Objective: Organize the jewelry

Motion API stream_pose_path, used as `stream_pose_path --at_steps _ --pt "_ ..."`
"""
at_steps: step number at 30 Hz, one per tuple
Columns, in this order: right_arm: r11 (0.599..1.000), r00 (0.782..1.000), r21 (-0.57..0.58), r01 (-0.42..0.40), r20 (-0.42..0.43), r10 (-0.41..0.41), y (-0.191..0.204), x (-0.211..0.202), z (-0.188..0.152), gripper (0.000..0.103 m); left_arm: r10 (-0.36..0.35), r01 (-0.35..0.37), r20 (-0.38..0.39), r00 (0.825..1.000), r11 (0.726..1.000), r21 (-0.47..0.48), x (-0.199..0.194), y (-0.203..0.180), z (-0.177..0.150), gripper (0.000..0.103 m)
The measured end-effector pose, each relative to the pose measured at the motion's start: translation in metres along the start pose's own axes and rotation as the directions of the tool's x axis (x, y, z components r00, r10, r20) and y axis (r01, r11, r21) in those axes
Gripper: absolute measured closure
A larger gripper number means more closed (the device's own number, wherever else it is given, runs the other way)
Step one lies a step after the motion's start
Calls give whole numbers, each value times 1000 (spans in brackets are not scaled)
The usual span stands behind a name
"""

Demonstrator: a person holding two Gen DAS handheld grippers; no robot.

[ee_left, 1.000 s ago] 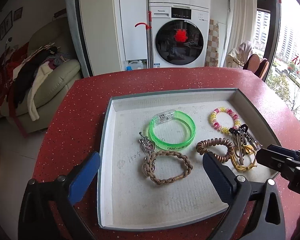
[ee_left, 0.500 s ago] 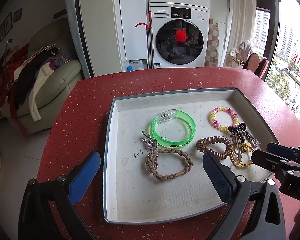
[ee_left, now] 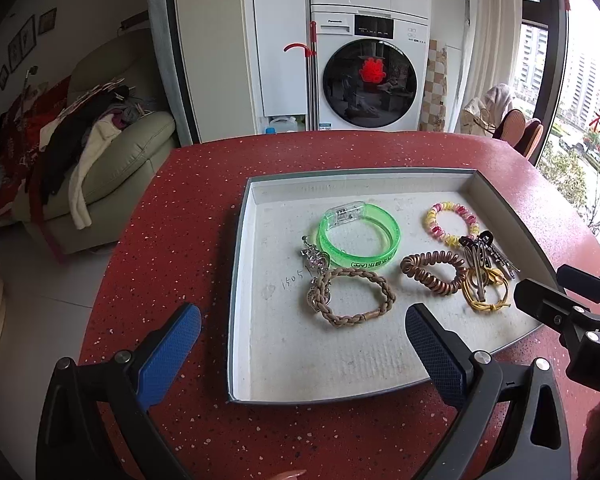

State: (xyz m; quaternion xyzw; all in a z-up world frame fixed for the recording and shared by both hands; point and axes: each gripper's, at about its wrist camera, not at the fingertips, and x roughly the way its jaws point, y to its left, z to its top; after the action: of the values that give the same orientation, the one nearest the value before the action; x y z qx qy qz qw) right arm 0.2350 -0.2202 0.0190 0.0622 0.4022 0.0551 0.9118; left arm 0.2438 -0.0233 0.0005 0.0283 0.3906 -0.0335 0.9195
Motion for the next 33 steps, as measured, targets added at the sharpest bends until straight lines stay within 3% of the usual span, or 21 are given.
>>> stream_pose_path --at_steps 2,17,23,33 --pt "1000 999 -5 2 38 -1 1 -7 -3 0 5 -5 9 1000 1000 -7 -5 0 -3 0" --pt "995 990 -51 89 117 -83 2 -35 -31 0 69 -64 97 993 996 -56 -43 2 -32 0" --pt "989 984 -63 131 132 -122 4 -43 -34 0 77 -72 72 994 995 -69 -41 3 -42 0" --pt "990 985 -59 126 130 -118 6 -45 -33 0 87 -83 79 993 995 -54 -45 -1 -45 0"
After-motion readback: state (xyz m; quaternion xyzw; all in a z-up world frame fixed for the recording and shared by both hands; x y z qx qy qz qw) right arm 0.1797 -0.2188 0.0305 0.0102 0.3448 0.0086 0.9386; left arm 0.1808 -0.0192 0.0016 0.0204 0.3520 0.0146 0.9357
